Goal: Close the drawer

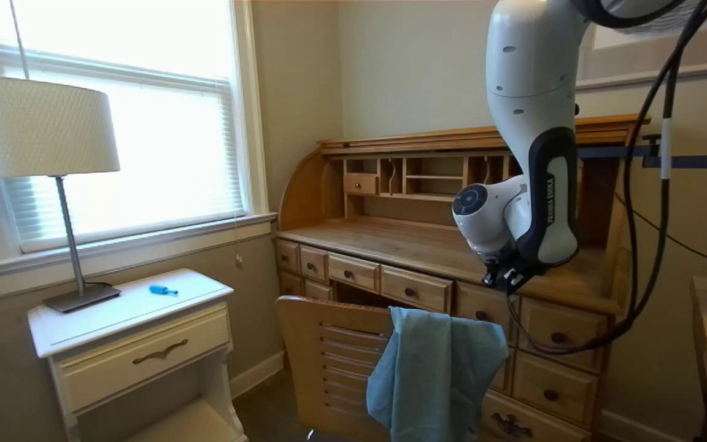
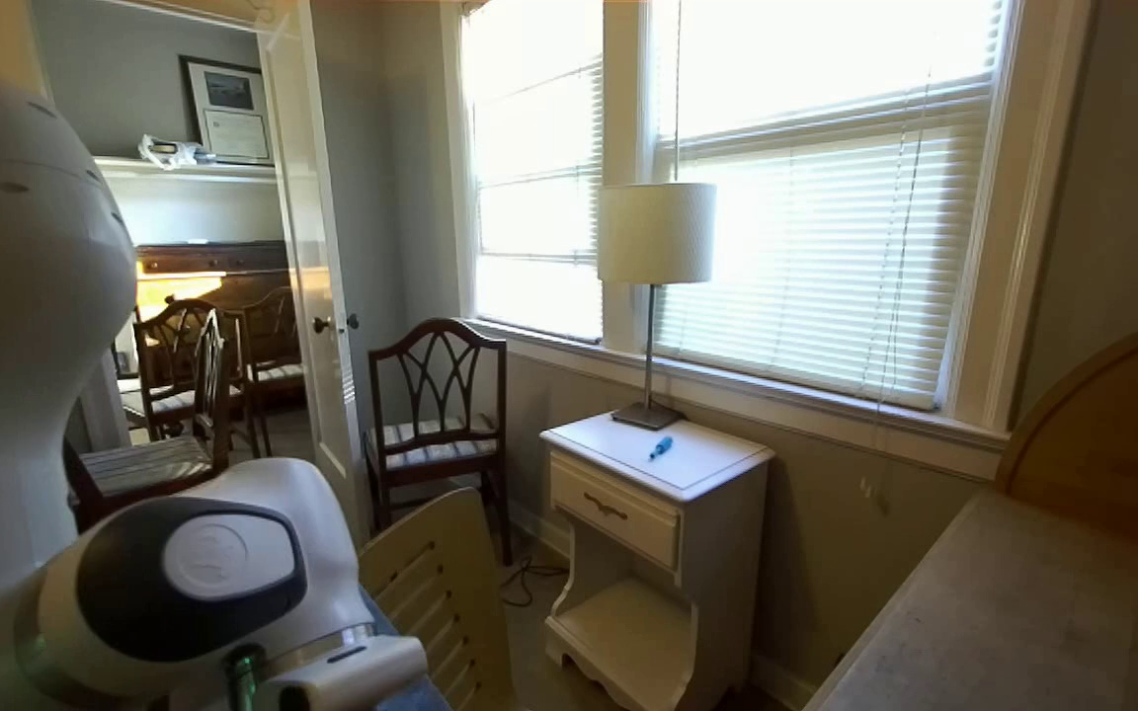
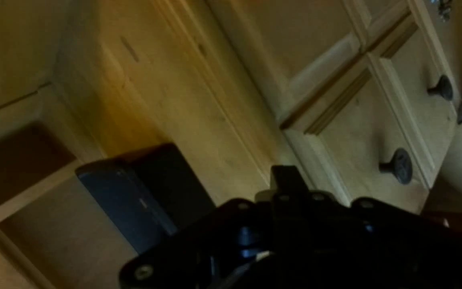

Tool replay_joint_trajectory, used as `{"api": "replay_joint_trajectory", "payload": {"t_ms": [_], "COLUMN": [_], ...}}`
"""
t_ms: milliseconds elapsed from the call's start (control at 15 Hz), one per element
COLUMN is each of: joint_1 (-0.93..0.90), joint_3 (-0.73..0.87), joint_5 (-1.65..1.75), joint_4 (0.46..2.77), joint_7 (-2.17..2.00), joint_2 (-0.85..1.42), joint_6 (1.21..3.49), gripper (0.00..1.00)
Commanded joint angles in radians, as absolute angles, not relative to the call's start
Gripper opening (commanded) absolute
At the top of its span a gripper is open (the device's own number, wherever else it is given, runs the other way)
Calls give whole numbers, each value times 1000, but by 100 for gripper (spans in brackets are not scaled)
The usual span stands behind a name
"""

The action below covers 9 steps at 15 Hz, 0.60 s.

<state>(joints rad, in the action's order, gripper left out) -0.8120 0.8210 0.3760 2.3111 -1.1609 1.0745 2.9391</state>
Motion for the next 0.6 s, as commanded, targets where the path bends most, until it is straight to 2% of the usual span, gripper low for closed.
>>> {"api": "replay_joint_trajectory", "payload": {"t_ms": [0, 267, 533], "joint_1": [-992, -1082, -957], "joint_3": [969, 1032, 933], "joint_5": [341, 171, 35], "joint_4": [2458, 2562, 2621], "joint_7": [-1043, -799, -510], "joint_2": [1099, 1145, 1011], "joint_6": [3156, 3439, 3711], "gripper": [0, 0, 0]}}
